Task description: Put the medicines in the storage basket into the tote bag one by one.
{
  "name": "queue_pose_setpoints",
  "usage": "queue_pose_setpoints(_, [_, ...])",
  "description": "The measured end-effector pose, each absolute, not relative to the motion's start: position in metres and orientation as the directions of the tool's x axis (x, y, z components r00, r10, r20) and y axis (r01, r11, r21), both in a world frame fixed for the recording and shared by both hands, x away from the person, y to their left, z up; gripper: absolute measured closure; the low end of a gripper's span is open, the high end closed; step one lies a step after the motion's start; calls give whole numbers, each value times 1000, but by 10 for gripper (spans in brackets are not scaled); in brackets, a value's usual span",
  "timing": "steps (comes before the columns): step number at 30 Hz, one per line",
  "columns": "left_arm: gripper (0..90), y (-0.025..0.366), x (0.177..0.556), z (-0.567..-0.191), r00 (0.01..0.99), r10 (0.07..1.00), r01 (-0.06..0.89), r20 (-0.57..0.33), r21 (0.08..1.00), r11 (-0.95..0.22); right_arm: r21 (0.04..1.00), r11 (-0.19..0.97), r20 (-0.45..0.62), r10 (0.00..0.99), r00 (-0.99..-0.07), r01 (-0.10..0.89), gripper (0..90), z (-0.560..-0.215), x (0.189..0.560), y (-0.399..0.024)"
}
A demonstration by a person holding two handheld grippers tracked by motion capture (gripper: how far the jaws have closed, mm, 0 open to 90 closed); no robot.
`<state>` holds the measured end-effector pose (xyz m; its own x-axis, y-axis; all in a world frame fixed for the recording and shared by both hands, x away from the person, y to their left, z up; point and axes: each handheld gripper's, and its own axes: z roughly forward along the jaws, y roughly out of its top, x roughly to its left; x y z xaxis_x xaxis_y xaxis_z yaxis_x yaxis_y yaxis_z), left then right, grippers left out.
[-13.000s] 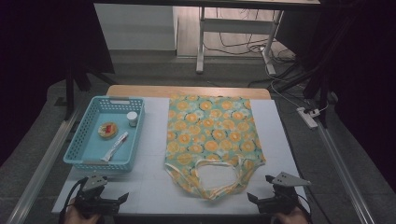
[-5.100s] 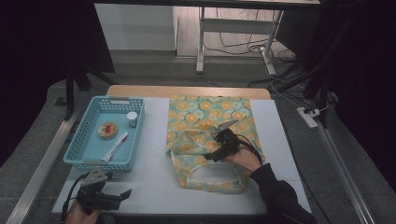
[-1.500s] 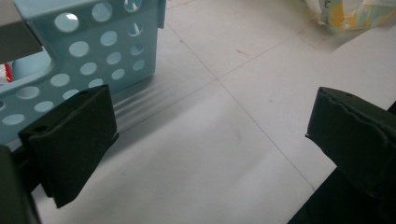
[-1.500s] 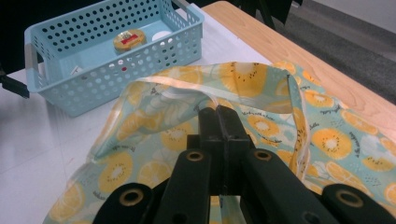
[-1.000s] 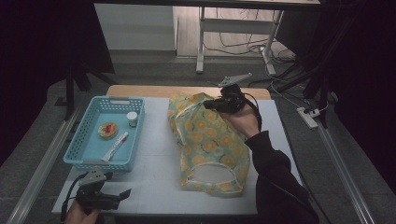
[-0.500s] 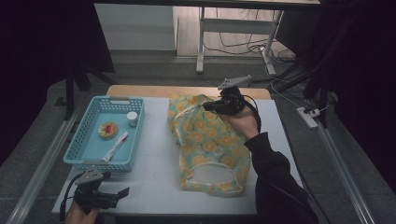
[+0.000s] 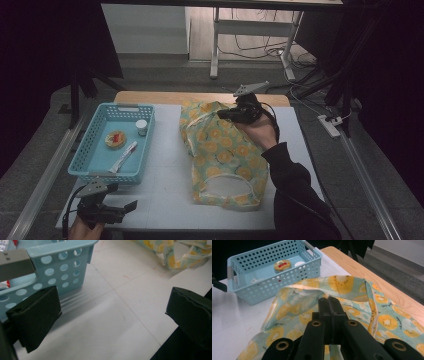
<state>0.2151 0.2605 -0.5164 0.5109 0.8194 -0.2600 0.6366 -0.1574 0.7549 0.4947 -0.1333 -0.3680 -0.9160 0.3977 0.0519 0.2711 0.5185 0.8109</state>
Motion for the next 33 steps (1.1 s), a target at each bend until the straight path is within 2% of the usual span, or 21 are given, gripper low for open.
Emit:
queue_pose_setpoints(15, [0, 265, 215, -503, 545, 805, 585, -233, 794, -166, 808, 525, 50, 391, -919, 267, 900, -369, 494, -128])
queue_pose_setpoints(29, [1, 279, 224, -483, 498, 810, 607, -310, 791, -70, 806, 527, 50, 394, -918, 270, 900, -372, 494, -129])
queue_pose_setpoints(33, [3, 282, 232, -479, 477, 827, 608, -296, 791, -68, 806, 528, 47, 394, -918, 268, 900, -372, 494, -129])
